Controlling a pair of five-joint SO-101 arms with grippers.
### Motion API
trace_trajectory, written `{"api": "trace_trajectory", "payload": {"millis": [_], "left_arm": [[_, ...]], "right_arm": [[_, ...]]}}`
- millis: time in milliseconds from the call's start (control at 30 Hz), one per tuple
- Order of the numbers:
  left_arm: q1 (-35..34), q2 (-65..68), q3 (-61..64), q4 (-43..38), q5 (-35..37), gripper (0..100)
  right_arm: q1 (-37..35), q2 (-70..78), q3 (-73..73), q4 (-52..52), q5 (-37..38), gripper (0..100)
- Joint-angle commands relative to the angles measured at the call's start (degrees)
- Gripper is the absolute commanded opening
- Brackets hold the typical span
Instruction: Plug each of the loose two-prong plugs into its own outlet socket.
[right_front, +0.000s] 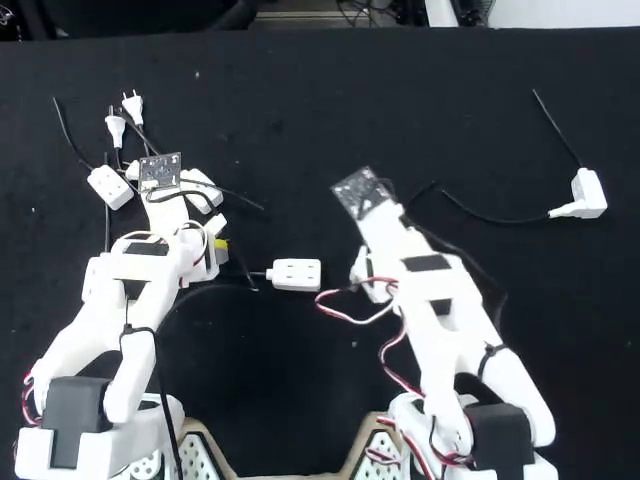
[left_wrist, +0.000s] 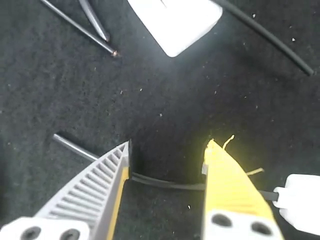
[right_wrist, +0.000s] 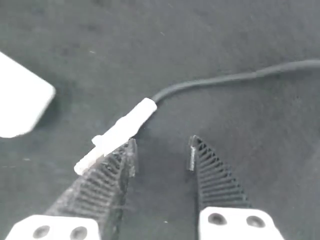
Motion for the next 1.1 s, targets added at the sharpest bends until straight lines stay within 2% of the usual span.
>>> {"api": "trace_trajectory", "payload": {"millis": [0, 200, 367, 433, 633, 733, 800, 1067], "left_arm": [[0.3, -0.4, -0.1, -0.7, 0.4, 24], [0.3, -0.4, 0.0, -0.6, 0.4, 24], [0.3, -0.4, 0.0, -0.6, 0.4, 24], [0.3, -0.4, 0.0, -0.6, 0.4, 24], [0.3, -0.4, 0.0, -0.6, 0.3, 24], [0.3, -0.4, 0.0, -0.6, 0.3, 24], [0.3, -0.4, 0.0, -0.6, 0.3, 24], [0.3, -0.4, 0.0, -0.6, 0.3, 24]], "right_arm": [[-4.7, -1.8, -4.7, 2.2, -0.9, 15.9], [-6.0, -2.5, -6.1, 2.6, -0.7, 15.9], [-0.1, -5.0, -9.0, 3.7, 1.1, 15.9], [1.9, -5.5, -9.8, 3.8, 7.6, 15.9], [2.1, -5.9, -6.9, 4.0, 38.8, 15.6], [2.1, -5.8, -4.2, 3.9, 50.1, 15.6], [2.3, -5.8, -2.9, 3.9, 52.8, 15.6], [-1.9, -5.6, 1.8, 3.8, 53.0, 15.9]]}}
